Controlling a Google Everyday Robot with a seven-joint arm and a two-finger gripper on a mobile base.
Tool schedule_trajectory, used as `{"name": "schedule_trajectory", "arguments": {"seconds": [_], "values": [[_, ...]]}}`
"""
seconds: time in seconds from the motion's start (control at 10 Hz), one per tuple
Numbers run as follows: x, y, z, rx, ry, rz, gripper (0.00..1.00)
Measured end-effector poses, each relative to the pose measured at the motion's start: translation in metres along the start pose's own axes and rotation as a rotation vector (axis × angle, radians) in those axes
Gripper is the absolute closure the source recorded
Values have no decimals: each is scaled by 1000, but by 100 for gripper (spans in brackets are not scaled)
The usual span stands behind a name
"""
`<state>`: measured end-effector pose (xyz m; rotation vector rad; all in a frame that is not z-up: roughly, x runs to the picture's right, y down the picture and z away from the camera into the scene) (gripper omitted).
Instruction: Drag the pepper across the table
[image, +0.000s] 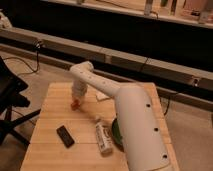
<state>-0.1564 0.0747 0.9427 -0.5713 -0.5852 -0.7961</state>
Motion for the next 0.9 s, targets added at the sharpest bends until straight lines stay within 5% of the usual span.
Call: {"name": "schedule_trajectory", "arguments": {"seconds": [0.9], "values": [[39, 42, -26, 41, -8, 126, 100]]}}
